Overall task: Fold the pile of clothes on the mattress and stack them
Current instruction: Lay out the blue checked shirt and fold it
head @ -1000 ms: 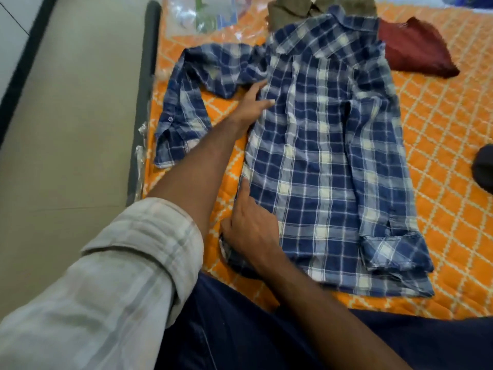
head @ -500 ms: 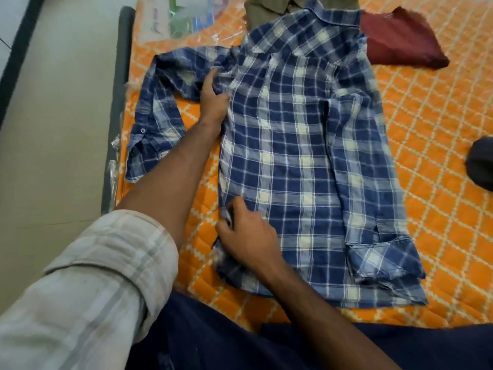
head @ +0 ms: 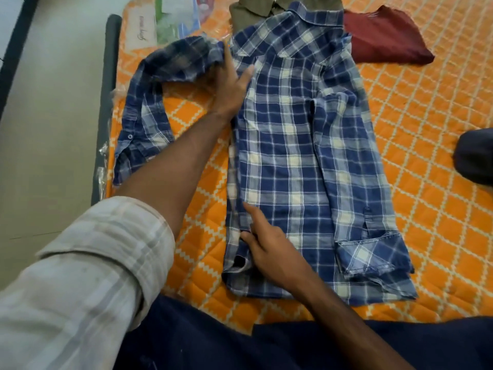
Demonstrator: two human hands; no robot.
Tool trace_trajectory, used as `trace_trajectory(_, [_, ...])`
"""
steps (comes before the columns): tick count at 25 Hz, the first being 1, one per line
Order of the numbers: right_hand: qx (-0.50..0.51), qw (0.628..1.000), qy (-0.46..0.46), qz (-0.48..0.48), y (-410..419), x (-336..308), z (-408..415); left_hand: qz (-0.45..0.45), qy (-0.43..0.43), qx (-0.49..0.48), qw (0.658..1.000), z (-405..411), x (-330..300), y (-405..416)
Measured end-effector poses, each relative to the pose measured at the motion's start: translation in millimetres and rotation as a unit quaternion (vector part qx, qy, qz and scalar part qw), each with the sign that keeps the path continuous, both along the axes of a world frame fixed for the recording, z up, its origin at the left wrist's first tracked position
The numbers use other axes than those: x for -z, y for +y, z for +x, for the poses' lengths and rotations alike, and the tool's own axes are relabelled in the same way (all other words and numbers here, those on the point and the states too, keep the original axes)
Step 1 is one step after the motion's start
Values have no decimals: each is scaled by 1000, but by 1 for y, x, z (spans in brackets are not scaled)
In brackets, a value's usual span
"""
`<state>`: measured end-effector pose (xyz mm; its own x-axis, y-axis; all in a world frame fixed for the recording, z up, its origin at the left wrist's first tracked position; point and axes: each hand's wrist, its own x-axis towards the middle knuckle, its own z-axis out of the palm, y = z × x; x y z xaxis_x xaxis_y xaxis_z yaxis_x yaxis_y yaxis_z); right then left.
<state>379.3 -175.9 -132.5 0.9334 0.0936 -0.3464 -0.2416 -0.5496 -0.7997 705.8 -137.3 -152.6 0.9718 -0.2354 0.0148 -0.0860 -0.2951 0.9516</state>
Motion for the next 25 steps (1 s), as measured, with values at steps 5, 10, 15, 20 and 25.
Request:
trace_trajectory(5, [25,1000,3,-14,-41,2,-21,101,-58,13,993,-6,16,-58])
trace_trajectory(10, [8,997,-8,-73,-74,16,-33,177,-142,21,974,-19,38,-96])
trace_trajectory(15, [-18,992,-16,-124,-97,22,-35,194,-181,-19,964,-18,47,-100])
trace_trajectory(20, [-26,986,-16,-162,-105,24,-40,177,-224,-35,958,-20,47,-116])
trace_trajectory(25, [-54,970,-43,-233,-108,20,-41,248,-180,23,952,-21,45,-119])
